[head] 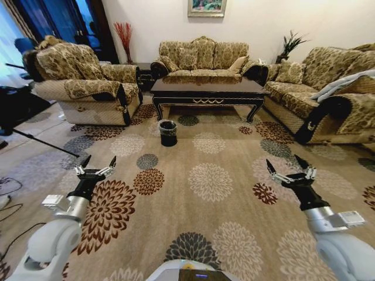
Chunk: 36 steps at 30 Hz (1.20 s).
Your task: Move to the front of the table and pick up the trash from the floor, then place it into the trash bin.
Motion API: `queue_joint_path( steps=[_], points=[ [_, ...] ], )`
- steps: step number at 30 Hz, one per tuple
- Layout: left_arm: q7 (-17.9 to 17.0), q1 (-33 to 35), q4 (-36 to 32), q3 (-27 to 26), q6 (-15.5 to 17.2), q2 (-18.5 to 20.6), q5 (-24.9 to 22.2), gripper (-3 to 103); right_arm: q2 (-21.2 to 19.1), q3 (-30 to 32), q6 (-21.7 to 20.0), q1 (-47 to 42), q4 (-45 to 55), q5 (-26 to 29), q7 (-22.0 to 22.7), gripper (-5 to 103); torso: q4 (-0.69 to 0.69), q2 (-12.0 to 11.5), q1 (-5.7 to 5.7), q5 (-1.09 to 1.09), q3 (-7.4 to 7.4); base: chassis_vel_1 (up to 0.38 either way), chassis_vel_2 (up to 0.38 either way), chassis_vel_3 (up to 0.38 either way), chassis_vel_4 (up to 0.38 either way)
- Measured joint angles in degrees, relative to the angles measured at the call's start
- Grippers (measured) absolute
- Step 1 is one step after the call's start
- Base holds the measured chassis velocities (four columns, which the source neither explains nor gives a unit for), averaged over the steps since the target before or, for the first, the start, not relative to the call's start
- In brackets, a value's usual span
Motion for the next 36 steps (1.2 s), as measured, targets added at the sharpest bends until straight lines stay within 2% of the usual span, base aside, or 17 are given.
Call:
queue_joint_path(
  steps=[36],
  points=[
    [0.3, 2.5, -3.0, -2.8, 0.6, -0.3, -1.1, 100, -1.5, 0.5, -0.2, 0.3, 0.1, 0.6, 0.1, 100, 0.00, 8.3, 3.33, 0.00, 4.96, 0.000, 0.000, 0.000, 0.000]
  ],
)
